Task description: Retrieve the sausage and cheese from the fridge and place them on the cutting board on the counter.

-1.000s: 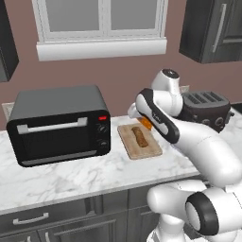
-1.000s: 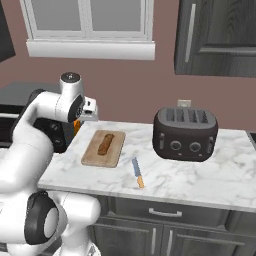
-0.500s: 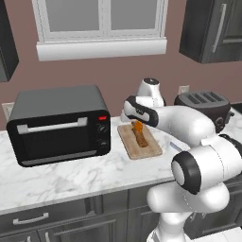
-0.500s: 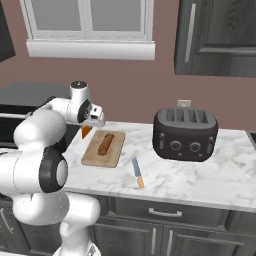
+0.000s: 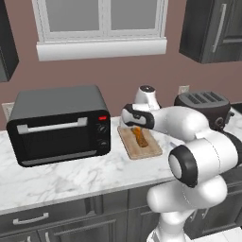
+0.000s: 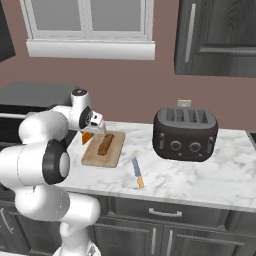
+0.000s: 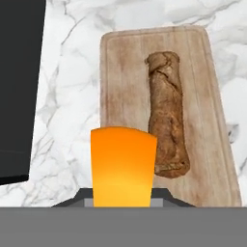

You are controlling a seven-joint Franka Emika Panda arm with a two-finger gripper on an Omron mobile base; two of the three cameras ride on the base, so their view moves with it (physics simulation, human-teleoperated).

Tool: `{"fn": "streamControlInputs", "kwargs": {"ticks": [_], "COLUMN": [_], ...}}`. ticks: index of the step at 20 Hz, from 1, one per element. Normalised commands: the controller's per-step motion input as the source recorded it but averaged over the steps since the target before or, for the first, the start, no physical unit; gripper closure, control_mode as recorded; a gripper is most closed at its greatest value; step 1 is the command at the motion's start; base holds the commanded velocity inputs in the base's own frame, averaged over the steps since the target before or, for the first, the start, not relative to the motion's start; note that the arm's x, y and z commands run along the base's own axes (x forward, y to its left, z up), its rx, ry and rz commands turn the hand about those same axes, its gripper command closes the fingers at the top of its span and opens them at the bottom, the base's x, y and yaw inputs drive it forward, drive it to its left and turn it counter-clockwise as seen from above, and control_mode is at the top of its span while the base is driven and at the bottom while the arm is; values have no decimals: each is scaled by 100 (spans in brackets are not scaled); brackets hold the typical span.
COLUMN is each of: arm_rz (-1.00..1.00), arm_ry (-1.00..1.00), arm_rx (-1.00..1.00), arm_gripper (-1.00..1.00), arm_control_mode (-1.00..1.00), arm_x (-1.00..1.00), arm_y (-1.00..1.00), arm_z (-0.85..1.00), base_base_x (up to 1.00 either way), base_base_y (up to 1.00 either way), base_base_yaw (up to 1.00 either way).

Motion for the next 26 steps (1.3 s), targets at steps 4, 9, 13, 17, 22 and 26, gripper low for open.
{"fn": "streamControlInputs", "kwargs": {"ticks": [4, 9, 13, 17, 22, 26], "arm_rz": [-3, 0, 0, 0, 0, 0], "arm_ry": [0, 0, 0, 0, 0, 4], "arm_rx": [-1, -3, -3, -1, -1, 0], "arm_gripper": [100, 100, 100, 100, 100, 100], "arm_control_mode": [-100, -100, -100, -100, -100, -100], "arm_x": [15, 36, 47, 45, 40, 44], "arm_y": [0, 5, 17, 1, 0, 0], "arm_z": [-52, -47, -28, -15, -14, -17], "base_base_x": [0, 0, 0, 0, 0, 0], "base_base_y": [0, 0, 0, 0, 0, 0], "base_base_yaw": [0, 0, 0, 0, 0, 0]}}
